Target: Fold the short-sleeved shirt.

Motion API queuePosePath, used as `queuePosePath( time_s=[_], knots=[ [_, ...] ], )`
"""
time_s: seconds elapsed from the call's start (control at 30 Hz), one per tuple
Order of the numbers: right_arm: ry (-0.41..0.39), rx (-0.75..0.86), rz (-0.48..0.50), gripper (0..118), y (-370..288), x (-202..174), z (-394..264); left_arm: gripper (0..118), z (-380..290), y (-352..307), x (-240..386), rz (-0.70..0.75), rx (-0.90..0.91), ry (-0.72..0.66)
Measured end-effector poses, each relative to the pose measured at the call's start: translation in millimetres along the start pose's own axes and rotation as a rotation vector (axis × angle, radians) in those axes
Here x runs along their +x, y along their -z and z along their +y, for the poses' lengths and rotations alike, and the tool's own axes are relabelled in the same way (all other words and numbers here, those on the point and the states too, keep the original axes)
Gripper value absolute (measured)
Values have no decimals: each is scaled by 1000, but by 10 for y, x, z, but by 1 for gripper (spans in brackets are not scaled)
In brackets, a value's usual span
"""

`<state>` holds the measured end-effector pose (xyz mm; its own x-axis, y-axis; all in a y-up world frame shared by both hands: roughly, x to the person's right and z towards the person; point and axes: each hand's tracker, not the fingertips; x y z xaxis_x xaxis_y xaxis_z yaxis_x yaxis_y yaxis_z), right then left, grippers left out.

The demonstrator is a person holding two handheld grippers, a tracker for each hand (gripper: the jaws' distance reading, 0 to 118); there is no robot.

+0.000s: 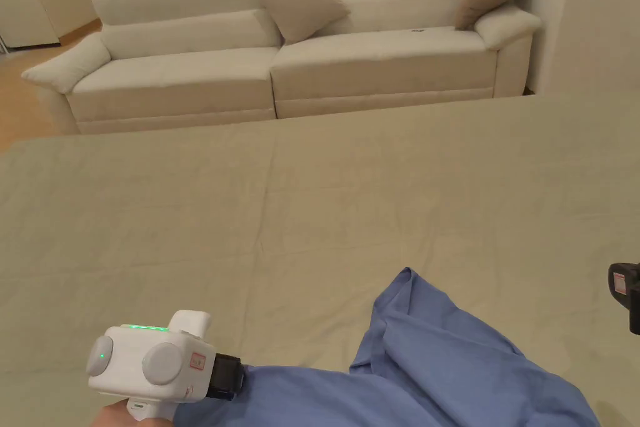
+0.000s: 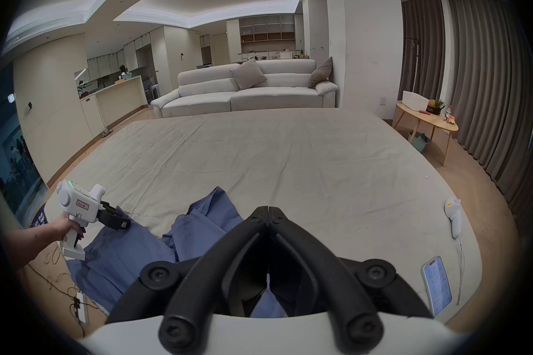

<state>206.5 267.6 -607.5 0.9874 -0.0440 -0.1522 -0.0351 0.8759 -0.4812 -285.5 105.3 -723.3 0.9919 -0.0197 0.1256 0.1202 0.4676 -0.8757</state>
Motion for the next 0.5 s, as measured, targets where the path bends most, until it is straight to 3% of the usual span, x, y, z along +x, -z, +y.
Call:
queuePosePath(
  time_s=[0.1,0.17,0.2,0.5],
  knots=[
    [16,-10,-1,0,-18,24,-58,48,-48,-134,111,-19,11,-1],
    [24,-20,3,0,-49,39,-86,14,-74,-163,117,-49,13,-14],
    [29,-22,5,0,-69,46,-96,9,-89,-189,113,-66,16,-42],
    [86,-33,13,0,-80,270,-125,6,-184,-1042,-81,-159,247,-212]
  ],
)
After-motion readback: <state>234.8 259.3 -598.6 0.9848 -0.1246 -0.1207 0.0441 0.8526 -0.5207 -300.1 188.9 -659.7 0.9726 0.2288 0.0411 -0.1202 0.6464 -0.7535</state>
